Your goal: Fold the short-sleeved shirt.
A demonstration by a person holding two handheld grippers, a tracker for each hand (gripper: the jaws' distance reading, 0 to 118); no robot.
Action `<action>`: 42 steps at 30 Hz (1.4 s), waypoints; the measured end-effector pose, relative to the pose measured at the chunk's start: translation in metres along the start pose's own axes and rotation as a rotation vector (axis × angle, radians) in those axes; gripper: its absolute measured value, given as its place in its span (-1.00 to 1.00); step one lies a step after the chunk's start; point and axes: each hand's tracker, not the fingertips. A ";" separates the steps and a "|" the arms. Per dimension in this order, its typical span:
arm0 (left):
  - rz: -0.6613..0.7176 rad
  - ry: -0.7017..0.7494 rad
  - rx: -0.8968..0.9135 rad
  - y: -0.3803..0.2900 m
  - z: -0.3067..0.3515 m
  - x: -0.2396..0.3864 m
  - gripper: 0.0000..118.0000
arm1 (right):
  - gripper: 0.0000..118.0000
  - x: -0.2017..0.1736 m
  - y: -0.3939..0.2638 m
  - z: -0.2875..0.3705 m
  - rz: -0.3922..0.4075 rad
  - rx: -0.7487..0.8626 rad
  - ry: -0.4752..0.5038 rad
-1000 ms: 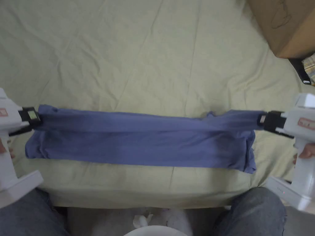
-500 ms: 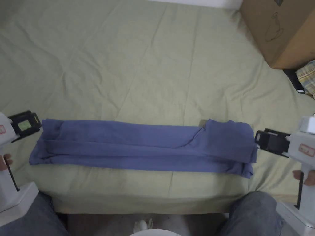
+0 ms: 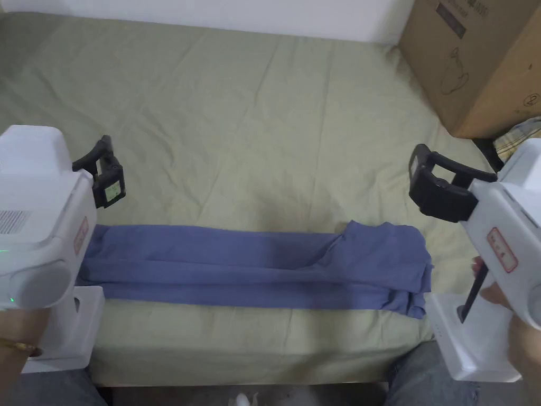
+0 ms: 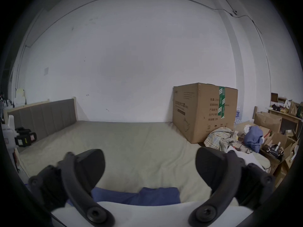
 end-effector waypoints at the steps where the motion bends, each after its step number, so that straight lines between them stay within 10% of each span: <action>1: -0.006 -0.003 -0.006 0.000 0.001 0.002 -0.55 | 0.53 -0.003 -0.001 0.000 -0.005 -0.003 0.013; 5: -0.019 -0.023 0.010 0.000 0.005 0.006 -1.00 | -0.99 -0.010 -0.008 -0.003 0.023 -0.017 0.029; 19: 0.147 -0.082 -0.099 0.003 -0.019 -0.021 -0.93 | -1.00 -0.017 -0.010 -0.014 -0.014 -0.060 0.037; 25: 0.385 -0.200 -0.375 -0.002 -0.072 -0.092 1.00 | -1.00 -0.022 -0.010 -0.025 -0.016 -0.085 0.036; 32: 0.693 -0.316 -0.621 -0.074 -0.116 -0.176 1.00 | -1.00 -0.029 -0.014 -0.036 0.020 -0.129 0.026; 42: 0.721 -0.376 -0.860 -0.151 -0.141 -0.183 1.00 | -1.00 -0.037 -0.016 -0.047 0.050 -0.183 -0.001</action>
